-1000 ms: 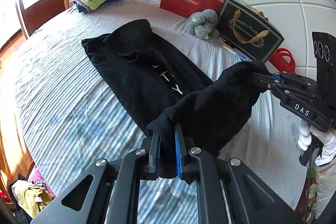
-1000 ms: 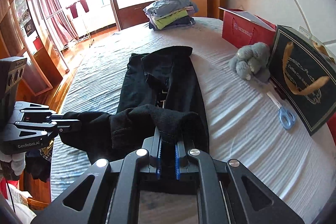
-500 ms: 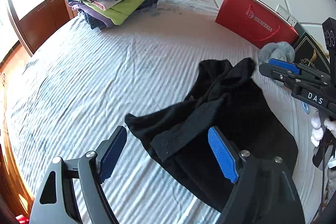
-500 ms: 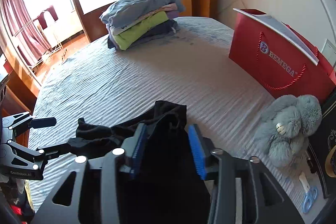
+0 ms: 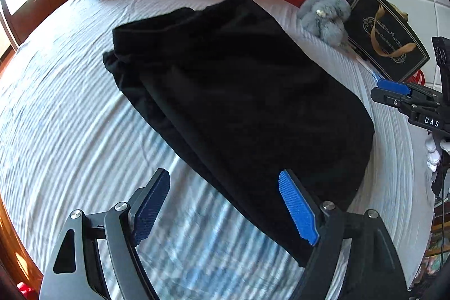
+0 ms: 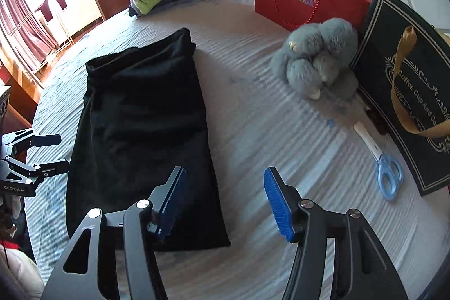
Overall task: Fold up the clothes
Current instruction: 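Release the folded T-shirt and reposition both grippers at its folded edge, then grasp the folded edge with both grippers and fold it over again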
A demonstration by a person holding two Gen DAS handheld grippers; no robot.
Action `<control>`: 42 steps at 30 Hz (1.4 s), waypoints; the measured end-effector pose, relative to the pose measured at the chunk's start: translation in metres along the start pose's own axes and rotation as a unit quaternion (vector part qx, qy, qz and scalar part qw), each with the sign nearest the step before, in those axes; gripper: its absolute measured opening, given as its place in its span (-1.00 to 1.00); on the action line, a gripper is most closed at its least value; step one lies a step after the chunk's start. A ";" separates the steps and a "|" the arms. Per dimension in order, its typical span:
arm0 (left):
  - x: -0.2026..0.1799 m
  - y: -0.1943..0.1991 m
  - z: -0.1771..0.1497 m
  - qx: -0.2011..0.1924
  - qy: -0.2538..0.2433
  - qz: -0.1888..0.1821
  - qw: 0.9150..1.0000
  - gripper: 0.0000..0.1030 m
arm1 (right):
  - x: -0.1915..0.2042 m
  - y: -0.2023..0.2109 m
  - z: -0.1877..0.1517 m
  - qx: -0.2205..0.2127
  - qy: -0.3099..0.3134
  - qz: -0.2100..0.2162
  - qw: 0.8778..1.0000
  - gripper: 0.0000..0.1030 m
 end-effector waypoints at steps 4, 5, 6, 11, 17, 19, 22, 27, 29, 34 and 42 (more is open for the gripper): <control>-0.033 0.002 -0.036 -0.002 0.003 0.009 1.000 0.57 | 0.005 0.005 -0.030 -0.004 0.032 0.033 0.999 0.16; -0.040 0.002 -0.043 -0.006 0.001 0.018 1.000 0.58 | 0.007 0.005 -0.035 -0.004 0.044 0.041 0.998 0.18; -0.046 0.002 -0.048 -0.010 0.000 0.026 1.000 0.58 | 0.009 0.004 -0.040 -0.003 0.057 0.047 0.997 0.25; -0.060 -0.007 -0.063 -0.025 0.006 0.081 0.996 0.61 | 0.016 -0.008 -0.062 -0.004 0.111 0.060 0.992 0.28; -0.062 -0.018 -0.058 -0.049 0.033 0.123 0.991 0.69 | 0.019 -0.024 -0.059 -0.019 0.164 0.061 0.984 0.29; -0.061 -0.017 -0.059 -0.053 0.043 0.128 0.989 0.73 | 0.022 -0.027 -0.055 -0.032 0.176 0.069 0.981 0.29; -0.058 -0.017 -0.060 -0.050 0.058 0.133 0.988 0.73 | 0.027 -0.033 -0.052 -0.043 0.201 0.073 0.976 0.29; -0.064 -0.020 -0.072 -0.024 0.078 0.108 0.991 0.74 | 0.028 -0.040 -0.051 -0.056 0.211 0.081 0.973 0.30; -0.068 -0.020 -0.074 -0.027 0.071 0.114 0.991 0.73 | 0.028 -0.040 -0.051 -0.060 0.210 0.084 0.972 0.30; -0.069 -0.020 -0.064 -0.042 0.068 0.119 0.990 0.71 | 0.029 -0.037 -0.049 -0.072 0.210 0.085 0.971 0.29; -0.077 0.022 -0.061 -0.072 0.012 0.082 0.994 -0.82 | 0.041 -0.010 -0.048 -0.062 0.153 0.139 0.976 -0.72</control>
Point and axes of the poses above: each gripper's, at about its wrist camera, not at the fingertips, and y roughly against the way its jaws point, x to its left, z to its top, the point moved 7 cm from there along -y, roughly the way its jaws point, and after that the axes turned 7 degrees about x, right-handed, at the moved point
